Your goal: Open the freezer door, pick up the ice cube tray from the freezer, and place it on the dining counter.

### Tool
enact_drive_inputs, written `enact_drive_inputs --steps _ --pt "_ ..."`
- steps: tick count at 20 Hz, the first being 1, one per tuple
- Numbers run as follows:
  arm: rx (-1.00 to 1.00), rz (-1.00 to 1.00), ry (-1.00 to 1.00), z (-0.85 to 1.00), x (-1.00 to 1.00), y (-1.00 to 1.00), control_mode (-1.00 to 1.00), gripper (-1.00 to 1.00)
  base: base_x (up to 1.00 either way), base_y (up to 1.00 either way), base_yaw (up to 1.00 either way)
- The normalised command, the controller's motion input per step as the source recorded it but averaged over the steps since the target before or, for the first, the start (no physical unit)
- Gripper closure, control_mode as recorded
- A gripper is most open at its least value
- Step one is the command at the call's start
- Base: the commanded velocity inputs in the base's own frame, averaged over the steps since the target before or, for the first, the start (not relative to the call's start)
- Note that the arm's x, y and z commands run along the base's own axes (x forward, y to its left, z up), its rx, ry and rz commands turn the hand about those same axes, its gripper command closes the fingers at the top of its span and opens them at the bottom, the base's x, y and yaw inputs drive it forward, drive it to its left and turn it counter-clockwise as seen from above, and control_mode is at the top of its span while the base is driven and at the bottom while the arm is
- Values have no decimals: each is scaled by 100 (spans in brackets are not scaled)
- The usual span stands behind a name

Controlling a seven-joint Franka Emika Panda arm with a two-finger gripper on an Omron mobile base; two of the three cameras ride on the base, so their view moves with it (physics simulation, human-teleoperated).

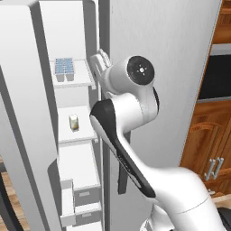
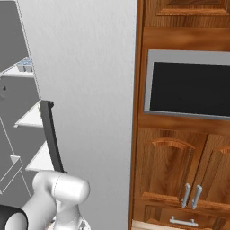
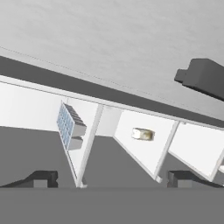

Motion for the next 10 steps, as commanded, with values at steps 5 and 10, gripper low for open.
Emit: enact_drive_inputs --steps 5,10 --pt "0 0 -2 0 38 3 -100 -100 0 0 0" --pt "0 0 -1 0 48 7 -100 -100 0 0 0"
